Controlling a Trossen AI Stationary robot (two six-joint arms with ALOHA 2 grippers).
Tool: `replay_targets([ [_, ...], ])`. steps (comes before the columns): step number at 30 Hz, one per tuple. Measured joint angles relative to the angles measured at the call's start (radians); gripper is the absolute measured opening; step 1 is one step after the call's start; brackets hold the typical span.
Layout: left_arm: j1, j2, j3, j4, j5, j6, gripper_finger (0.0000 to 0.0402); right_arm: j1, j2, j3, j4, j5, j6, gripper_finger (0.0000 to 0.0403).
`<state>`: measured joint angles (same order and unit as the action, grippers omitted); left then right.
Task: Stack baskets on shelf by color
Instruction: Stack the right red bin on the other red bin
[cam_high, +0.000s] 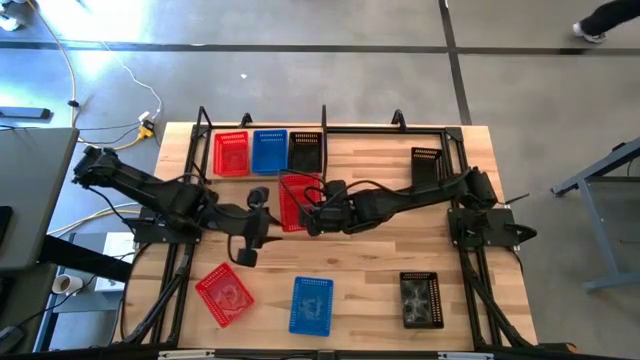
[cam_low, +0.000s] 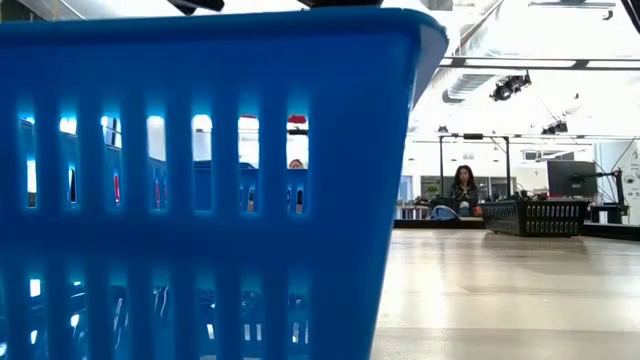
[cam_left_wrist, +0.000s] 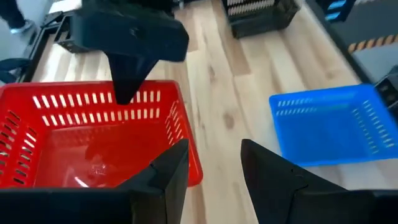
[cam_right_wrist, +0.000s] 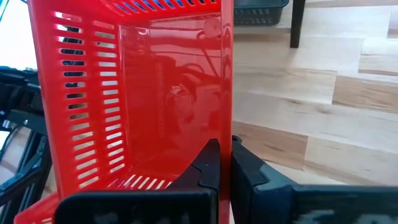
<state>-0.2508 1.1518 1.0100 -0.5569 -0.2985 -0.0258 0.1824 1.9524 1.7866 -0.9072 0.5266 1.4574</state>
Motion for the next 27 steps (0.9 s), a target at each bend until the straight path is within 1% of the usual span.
replay_targets([
  [8, 0.002, 0.101, 0.0, 0.018, -0.047, 0.022, 0.0136, -0.02, 0.0, 0.0, 0.004, 0.004, -0.004, 0.0],
  [16, 0.015, 0.167, 0.0, 0.053, -0.161, 0.037, 0.0136, -0.025, 0.0, 0.0, 0.033, -0.004, -0.034, 0.0],
  [22, 0.044, 0.188, 0.0, 0.053, -0.156, 0.03, 0.0135, -0.025, 0.0, 0.0, 0.061, -0.008, -0.052, 0.0],
  [27, 0.068, 0.188, 0.0, 0.053, -0.117, 0.026, 0.0135, -0.025, 0.0, 0.0, 0.06, -0.01, -0.053, 0.0],
])
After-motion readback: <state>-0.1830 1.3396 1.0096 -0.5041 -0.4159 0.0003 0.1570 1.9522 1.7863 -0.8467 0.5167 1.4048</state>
